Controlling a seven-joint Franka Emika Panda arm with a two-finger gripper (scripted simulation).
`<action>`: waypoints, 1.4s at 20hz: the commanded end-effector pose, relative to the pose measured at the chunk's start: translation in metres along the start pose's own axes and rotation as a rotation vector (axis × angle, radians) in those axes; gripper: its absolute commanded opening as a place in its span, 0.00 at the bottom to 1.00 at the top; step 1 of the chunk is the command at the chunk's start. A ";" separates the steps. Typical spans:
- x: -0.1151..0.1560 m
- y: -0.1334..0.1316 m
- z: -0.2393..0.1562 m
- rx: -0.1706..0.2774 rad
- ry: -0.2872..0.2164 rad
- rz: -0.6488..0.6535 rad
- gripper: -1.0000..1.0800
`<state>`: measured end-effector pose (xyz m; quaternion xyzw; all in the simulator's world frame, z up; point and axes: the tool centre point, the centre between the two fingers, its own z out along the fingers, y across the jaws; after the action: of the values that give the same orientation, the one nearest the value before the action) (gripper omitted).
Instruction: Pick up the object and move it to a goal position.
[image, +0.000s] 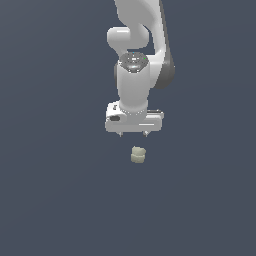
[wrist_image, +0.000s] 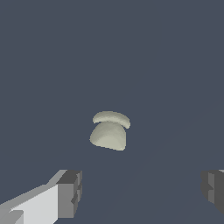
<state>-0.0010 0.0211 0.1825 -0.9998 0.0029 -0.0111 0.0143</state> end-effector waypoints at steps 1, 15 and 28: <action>0.000 0.000 0.000 0.000 0.000 0.000 0.96; -0.006 -0.001 0.004 -0.027 -0.029 -0.054 0.96; 0.004 -0.010 0.034 -0.027 -0.026 0.038 0.96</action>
<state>0.0017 0.0298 0.1552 -0.9999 0.0124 0.0019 0.0012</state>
